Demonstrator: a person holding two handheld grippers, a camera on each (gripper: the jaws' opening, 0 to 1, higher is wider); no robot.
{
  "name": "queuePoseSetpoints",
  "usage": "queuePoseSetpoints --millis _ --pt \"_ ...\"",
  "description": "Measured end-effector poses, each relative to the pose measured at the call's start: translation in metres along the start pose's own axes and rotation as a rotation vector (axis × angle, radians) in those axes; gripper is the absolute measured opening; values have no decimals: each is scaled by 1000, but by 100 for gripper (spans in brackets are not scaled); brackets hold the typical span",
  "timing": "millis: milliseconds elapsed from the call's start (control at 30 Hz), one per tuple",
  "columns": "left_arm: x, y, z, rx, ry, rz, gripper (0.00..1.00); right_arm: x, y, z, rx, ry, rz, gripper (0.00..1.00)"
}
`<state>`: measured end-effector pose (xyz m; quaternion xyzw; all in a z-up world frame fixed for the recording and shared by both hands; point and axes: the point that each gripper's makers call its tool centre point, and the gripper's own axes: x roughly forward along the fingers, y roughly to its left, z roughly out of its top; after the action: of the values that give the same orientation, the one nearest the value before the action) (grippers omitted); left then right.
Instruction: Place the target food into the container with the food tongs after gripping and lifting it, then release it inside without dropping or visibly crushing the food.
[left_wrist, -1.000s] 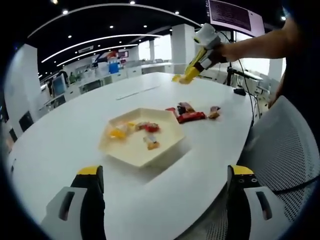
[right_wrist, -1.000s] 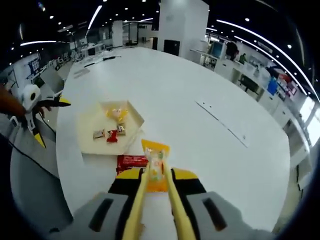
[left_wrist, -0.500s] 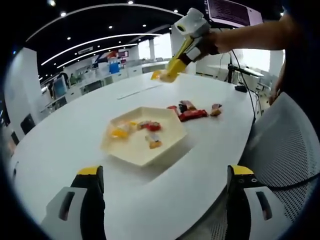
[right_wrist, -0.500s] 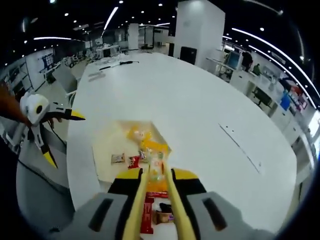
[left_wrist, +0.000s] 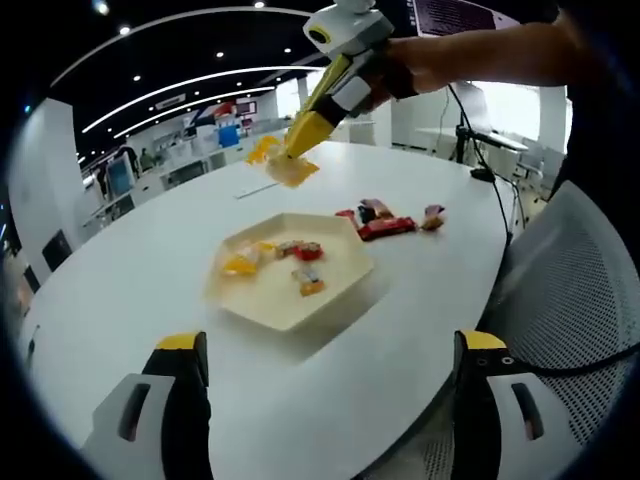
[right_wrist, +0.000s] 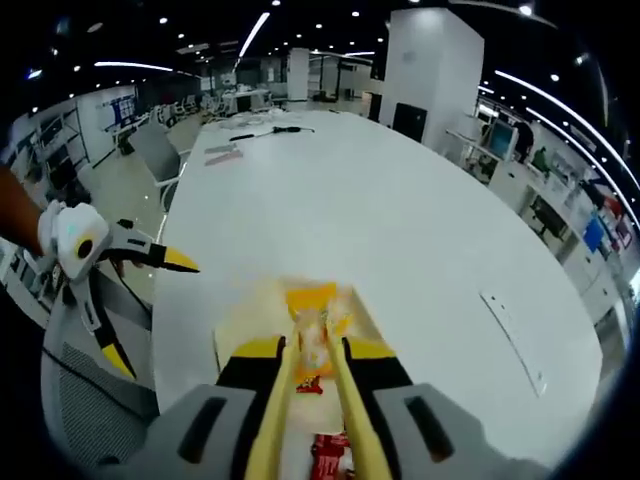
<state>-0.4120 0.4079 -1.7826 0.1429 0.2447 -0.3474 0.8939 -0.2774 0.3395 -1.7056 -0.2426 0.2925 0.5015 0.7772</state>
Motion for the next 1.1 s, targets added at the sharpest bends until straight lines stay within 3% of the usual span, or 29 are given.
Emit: queuePoseSetpoints --millis 633,1100 --pt "-1 4 -1 -2 4 20 98 30 28 29 -76 26 56 22" --pt "-2 4 -1 -2 3 18 98 8 18 23 -80 5 65 24"
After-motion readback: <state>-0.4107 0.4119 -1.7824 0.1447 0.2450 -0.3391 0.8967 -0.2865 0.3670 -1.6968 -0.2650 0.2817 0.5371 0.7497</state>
